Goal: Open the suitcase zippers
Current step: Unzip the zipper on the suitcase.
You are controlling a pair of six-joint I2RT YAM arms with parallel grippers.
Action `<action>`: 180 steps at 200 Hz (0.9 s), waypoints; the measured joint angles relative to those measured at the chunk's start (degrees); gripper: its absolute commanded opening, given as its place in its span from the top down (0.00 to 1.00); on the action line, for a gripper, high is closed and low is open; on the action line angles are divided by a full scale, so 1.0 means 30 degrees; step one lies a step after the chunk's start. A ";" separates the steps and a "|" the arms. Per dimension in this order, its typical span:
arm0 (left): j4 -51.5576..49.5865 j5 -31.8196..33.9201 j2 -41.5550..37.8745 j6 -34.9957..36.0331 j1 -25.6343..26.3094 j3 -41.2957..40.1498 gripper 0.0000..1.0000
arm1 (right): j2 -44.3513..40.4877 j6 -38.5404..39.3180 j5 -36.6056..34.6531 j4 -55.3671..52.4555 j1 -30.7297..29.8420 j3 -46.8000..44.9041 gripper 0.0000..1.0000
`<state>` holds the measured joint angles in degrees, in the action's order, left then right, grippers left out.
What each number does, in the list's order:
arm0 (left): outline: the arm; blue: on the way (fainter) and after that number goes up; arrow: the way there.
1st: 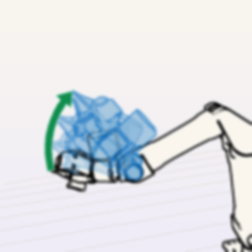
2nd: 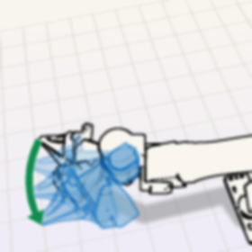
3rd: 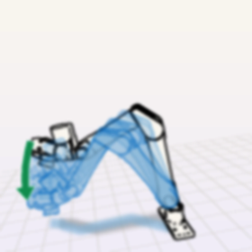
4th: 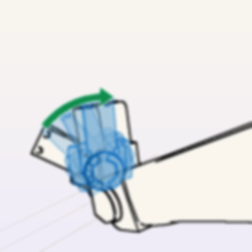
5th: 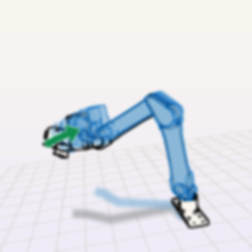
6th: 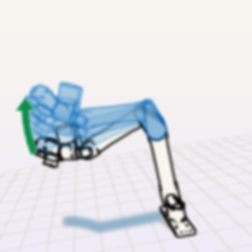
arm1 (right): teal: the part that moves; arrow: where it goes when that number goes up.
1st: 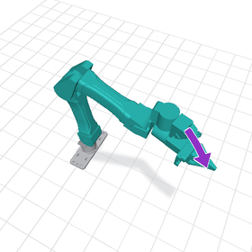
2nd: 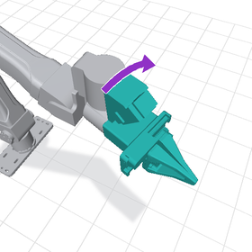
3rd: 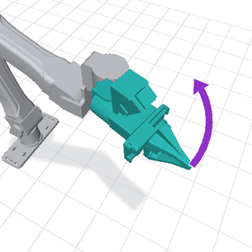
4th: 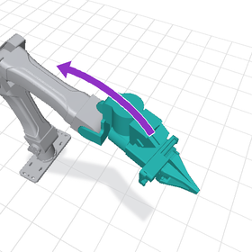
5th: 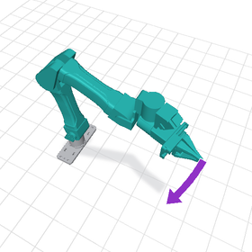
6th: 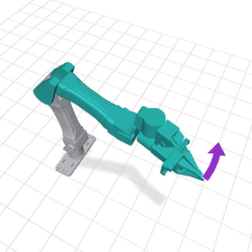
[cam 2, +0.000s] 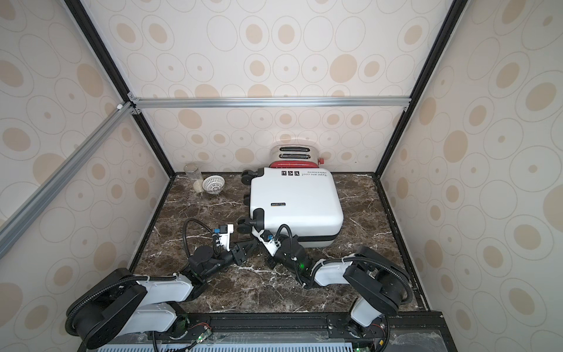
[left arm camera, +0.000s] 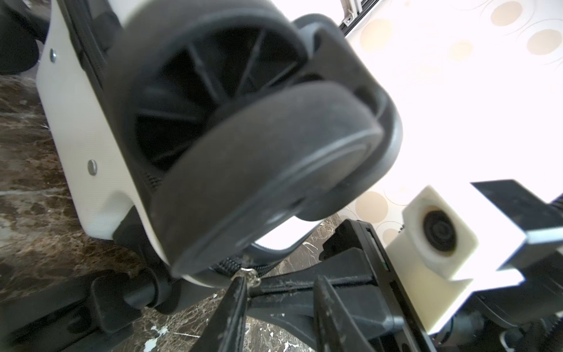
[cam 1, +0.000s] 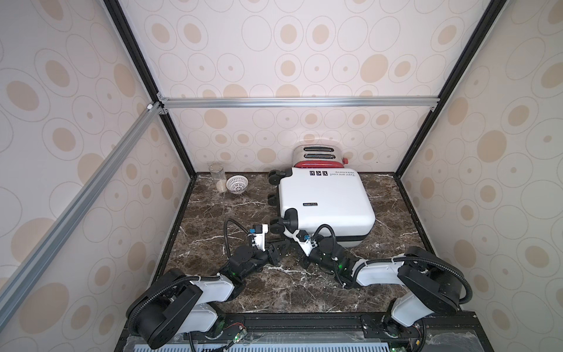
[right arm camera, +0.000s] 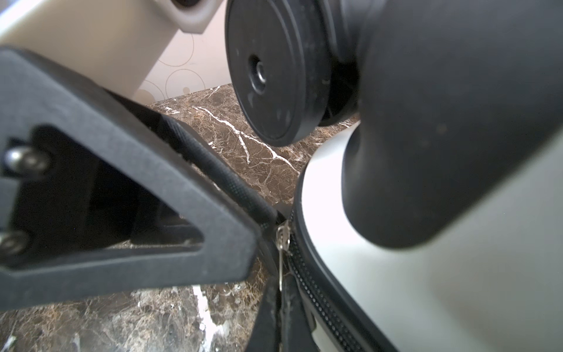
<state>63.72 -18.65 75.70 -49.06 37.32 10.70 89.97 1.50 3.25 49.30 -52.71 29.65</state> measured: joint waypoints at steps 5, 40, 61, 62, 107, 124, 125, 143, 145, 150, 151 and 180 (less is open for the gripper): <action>-0.0007 0.0007 0.0109 0.0000 0.0015 0.0022 0.62 | 0.0000 0.0000 0.0007 0.0007 0.0000 0.0000 1.00; -0.0022 0.0058 0.0991 -0.0080 0.0262 0.0058 0.64 | 0.0000 0.0022 0.0007 0.0007 0.0000 0.0000 1.00; 0.0029 0.0226 0.1188 -0.0153 0.0342 0.0131 0.65 | 0.0000 0.0029 0.0015 0.0000 0.0000 0.0000 1.00; 0.0029 0.0233 0.1195 -0.0153 0.0342 0.0146 0.65 | 0.0000 0.0029 0.0015 0.0007 0.0000 0.0000 1.00; 0.0036 0.0488 0.1290 -0.0226 0.0408 0.0197 0.68 | 0.0000 0.0036 0.0124 -0.0015 0.0007 0.0000 0.94; 0.0219 0.0481 0.1464 -0.0233 0.0408 0.0219 0.69 | 0.0000 0.0102 0.0284 -0.0015 0.0044 0.0000 0.90; 0.0233 0.0481 0.1472 -0.0233 0.0408 0.0219 0.69 | 0.0000 0.0102 0.0306 -0.0022 0.0044 0.0000 0.90; 0.0663 0.0430 0.1887 -0.0306 0.0408 0.0299 0.69 | 0.0000 0.0168 0.0510 -0.0109 0.0044 0.0000 0.86; 0.0714 0.0415 0.1931 -0.0313 0.0408 0.0306 0.69 | 0.0000 0.0182 0.0576 -0.0124 0.0044 0.0000 0.85; 0.0831 0.0393 0.2033 -0.0350 0.0408 0.0313 0.70 | 0.0000 0.0197 0.0612 -0.0146 0.0044 0.0000 0.83; 0.0874 0.0386 0.2062 -0.0357 0.0408 0.0313 0.70 | 0.0000 0.0240 0.0663 -0.0160 0.0044 0.0000 0.83; 0.1166 0.0313 0.2244 -0.0401 0.0430 0.0321 0.69 | -0.0204 0.0503 0.1071 -0.0262 -0.0015 -0.0153 0.70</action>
<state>67.22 -17.72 82.43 -50.26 38.61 11.66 89.36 3.01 6.46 48.51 -52.75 29.19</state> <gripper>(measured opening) 0.306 0.260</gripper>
